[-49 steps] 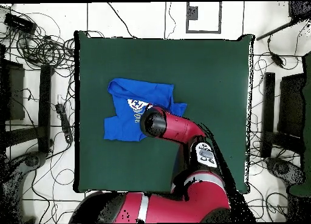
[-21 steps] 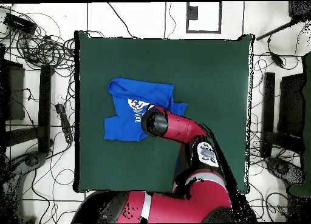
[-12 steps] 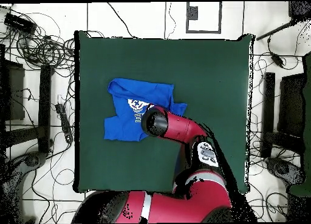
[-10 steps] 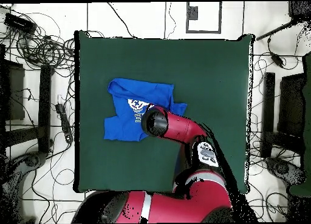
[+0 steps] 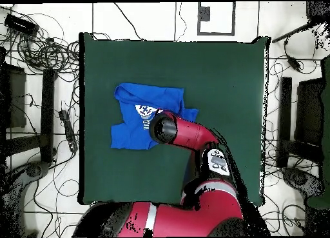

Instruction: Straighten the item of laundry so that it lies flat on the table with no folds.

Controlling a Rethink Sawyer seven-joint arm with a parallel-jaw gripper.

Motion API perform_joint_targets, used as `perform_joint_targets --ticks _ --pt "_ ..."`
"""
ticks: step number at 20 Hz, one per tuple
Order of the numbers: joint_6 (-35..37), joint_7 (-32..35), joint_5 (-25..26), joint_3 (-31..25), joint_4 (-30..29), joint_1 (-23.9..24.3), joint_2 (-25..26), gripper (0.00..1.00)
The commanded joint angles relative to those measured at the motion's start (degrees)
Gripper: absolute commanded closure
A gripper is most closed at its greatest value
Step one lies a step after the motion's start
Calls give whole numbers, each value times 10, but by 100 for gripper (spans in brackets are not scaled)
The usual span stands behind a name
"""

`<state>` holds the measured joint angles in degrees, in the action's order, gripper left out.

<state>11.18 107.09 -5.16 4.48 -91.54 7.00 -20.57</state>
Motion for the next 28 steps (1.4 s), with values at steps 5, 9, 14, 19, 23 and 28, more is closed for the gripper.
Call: perform_joint_targets --ticks 5,9,14,19,23,28 --pt "28 89 -35 -25 115 -35 70 0" --pt "38 88 -31 -26 122 -33 67 0" --pt "39 81 -25 -35 134 -23 72 0" --pt "47 75 -19 -43 130 -13 60 0" --pt "55 72 -17 -44 130 -9 53 0" --pt "64 71 -15 -43 124 -8 40 0"
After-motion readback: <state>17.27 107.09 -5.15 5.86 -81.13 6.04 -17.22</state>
